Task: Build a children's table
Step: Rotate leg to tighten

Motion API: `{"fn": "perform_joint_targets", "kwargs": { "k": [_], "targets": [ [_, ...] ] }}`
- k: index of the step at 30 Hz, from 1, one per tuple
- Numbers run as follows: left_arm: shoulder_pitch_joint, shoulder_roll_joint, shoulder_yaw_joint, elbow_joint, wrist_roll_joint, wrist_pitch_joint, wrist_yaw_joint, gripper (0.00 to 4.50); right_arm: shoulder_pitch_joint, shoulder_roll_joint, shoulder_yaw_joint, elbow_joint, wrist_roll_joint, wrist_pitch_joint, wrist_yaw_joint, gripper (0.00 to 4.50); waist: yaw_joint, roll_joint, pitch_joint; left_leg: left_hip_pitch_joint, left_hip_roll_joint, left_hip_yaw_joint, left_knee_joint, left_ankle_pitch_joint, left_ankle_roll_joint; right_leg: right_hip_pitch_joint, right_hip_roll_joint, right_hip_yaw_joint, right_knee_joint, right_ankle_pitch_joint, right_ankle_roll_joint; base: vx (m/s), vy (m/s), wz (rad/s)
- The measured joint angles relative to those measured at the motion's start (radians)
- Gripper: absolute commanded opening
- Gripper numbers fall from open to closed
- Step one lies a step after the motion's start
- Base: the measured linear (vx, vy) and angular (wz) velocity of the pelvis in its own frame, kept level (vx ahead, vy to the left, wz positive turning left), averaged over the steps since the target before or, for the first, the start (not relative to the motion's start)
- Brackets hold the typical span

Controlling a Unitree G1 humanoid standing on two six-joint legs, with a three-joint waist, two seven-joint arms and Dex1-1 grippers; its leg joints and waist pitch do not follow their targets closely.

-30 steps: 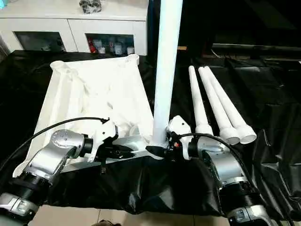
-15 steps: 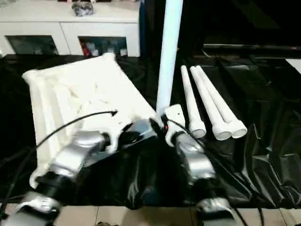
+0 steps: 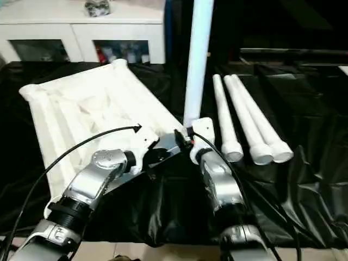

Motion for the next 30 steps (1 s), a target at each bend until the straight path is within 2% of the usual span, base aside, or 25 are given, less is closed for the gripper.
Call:
{"fn": "perform_joint_targets", "kwargs": {
  "k": [1, 2, 5, 9, 13, 16, 19, 21, 23, 28, 30],
  "targets": [
    [0.0, -0.005, 0.0, 0.0, 0.0, -0.002, 0.001, 0.0, 0.014, -0.003, -0.001, -0.025, 0.004, 0.007, 0.001, 3.51, 0.003, 0.001, 0.0, 0.0, 0.0, 0.0, 0.0, 0.0, 0.0, 0.0, 0.0, 0.0, 0.0, 0.0, 0.0, 0.0, 0.0, 0.0],
    [-0.001, -0.018, 0.0, 0.004, 0.0, -0.006, 0.006, 0.44, 0.065, -0.017, -0.005, -0.105, 0.018, 0.029, 0.016, 3.54, 0.009, 0.004, 0.001, -0.002, 0.0, 0.0, 0.0, 0.0, 0.0, 0.0, 0.0, 0.001, -0.001, -0.001, 0.002, 0.0, 0.0, 0.0],
    [-0.004, -0.049, 0.016, 0.004, -0.044, -0.035, 0.014, 0.67, 0.137, -0.042, -0.006, -0.204, 0.033, 0.059, 0.053, 3.54, 0.011, 0.005, 0.003, -0.006, 0.0, 0.0, 0.0, 0.0, 0.0, -0.001, 0.0, 0.001, -0.001, -0.002, 0.003, 0.0, 0.0, 0.0],
    [-0.015, -0.054, 0.017, 0.0, -0.059, -0.065, 0.042, 0.95, 0.225, -0.098, 0.008, -0.367, 0.067, 0.097, 0.129, 3.54, -0.001, 0.006, 0.002, -0.006, 0.001, 0.0, 0.0, -0.001, 0.001, -0.002, 0.0, 0.001, -0.001, -0.002, 0.004, 0.0, 0.0, 0.0],
    [-0.012, -0.024, 0.023, -0.018, -0.046, -0.082, 0.071, 1.15, 0.261, -0.146, 0.025, -0.456, 0.099, 0.137, 0.196, 3.54, -0.011, 0.004, 0.004, -0.005, 0.002, 0.0, 0.0, -0.001, 0.001, -0.002, 0.001, 0.0, 0.001, -0.003, 0.004, 0.0, 0.0, 0.0],
    [0.015, 0.042, 0.056, -0.139, -0.033, -0.055, 0.084, 1.15, 0.283, -0.203, 0.051, -0.518, 0.121, 0.187, 0.268, 3.54, -0.011, 0.002, 0.005, -0.004, 0.003, 0.0, 0.0, 0.0, 0.001, -0.002, 0.002, -0.001, 0.001, -0.003, 0.004, 0.0, 0.0, 0.0],
    [0.045, 0.131, 0.128, -0.258, -0.022, -0.011, 0.101, 1.15, 0.312, -0.261, 0.051, -0.567, 0.143, 0.228, 0.326, 3.54, -0.007, -0.001, 0.005, -0.004, 0.003, 0.0, 0.0, 0.0, 0.001, -0.002, 0.001, -0.001, 0.001, -0.003, 0.004, 0.0, 0.0, 0.0],
    [0.08, 0.227, 0.164, -0.366, -0.01, 0.056, 0.098, 1.15, 0.33, -0.315, 0.064, -0.616, 0.166, 0.271, 0.391, 3.54, -0.005, -0.002, 0.005, -0.005, 0.003, 0.0, 0.001, -0.001, 0.001, -0.002, 0.001, -0.001, 0.001, -0.003, 0.004, 0.0, 0.0, 0.0],
    [0.093, 0.307, 0.215, -0.41, 0.016, 0.113, 0.098, 1.15, 0.342, -0.353, 0.068, -0.63, 0.177, 0.296, 0.431, 3.54, 0.0, -0.003, 0.004, -0.005, 0.003, 0.0, 0.001, 0.0, 0.001, -0.002, 0.002, -0.001, 0.001, -0.003, 0.004, 0.0, 0.0, 0.0],
    [0.132, 0.48, 0.209, -0.44, 0.127, 0.246, 0.067, 1.15, 0.314, -0.332, 0.127, -0.594, 0.142, 0.329, 0.417, 3.54, 0.003, -0.006, 0.005, -0.003, 0.002, 0.0, 0.001, 0.0, 0.0, -0.001, 0.001, 0.0, 0.002, -0.003, 0.004, 0.0, 0.0, 0.0],
    [0.156, 0.513, 0.201, -0.437, 0.154, 0.282, 0.064, 1.15, 0.286, -0.312, 0.145, -0.543, 0.119, 0.341, 0.389, 3.54, 0.006, -0.013, 0.004, -0.003, 0.002, 0.0, 0.001, 0.0, 0.0, -0.001, 0.001, 0.0, 0.002, -0.003, 0.004, 0.0, 0.0, 0.0]
  ]
}}
